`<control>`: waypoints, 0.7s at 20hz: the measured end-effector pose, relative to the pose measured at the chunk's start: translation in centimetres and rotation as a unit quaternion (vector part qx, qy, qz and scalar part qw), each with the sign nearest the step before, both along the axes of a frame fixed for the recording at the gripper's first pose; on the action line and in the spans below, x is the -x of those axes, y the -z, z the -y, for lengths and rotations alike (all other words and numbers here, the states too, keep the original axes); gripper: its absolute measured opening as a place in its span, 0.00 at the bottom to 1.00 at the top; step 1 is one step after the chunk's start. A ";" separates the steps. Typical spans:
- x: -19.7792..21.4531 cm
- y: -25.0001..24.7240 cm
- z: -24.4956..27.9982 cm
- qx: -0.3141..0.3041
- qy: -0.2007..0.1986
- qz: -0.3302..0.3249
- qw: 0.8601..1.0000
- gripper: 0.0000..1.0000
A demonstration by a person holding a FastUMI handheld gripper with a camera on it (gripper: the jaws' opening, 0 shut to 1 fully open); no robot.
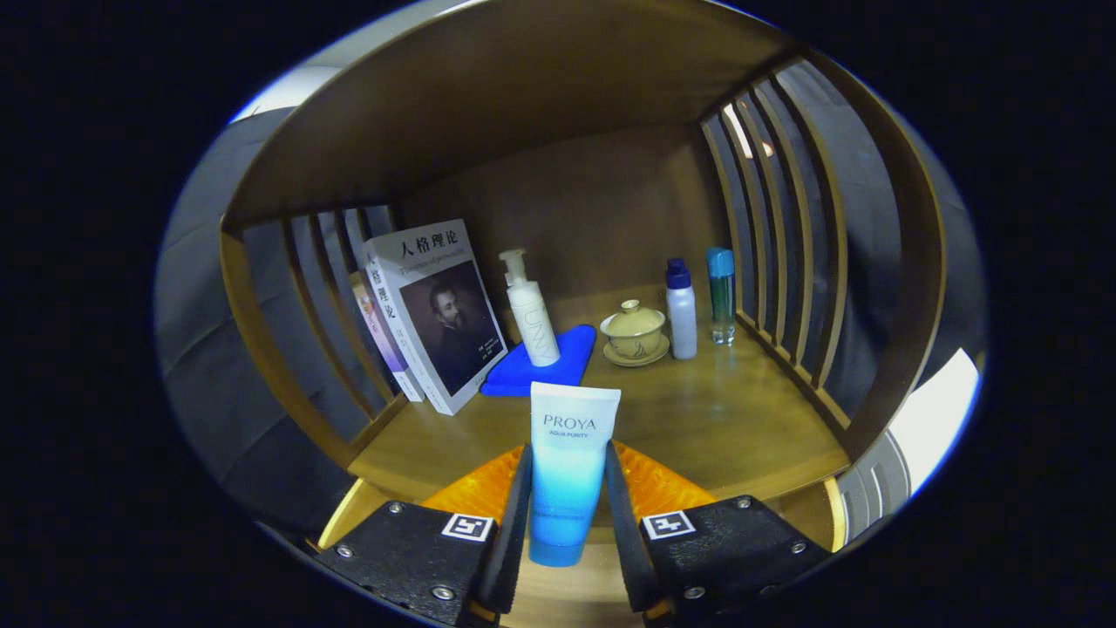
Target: Pull open the drawer, take out the items inside it, and place them on the countertop above the cabinet.
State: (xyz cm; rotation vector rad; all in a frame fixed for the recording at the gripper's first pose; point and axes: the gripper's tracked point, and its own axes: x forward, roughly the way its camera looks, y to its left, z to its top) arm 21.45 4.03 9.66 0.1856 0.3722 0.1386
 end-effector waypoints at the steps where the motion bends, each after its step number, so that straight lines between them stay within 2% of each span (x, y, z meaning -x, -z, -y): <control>1: -0.6 0.4 -0.3 -0.005 -0.002 -0.012 1.000 0.49; 4: -2.2 2.2 -0.9 -0.008 -0.003 -0.047 0.999 0.49; 10: -5.2 4.8 -0.5 0.014 0.020 -0.067 0.997 0.49; 14: -5.5 3.8 -0.3 0.038 0.030 -0.033 0.998 0.58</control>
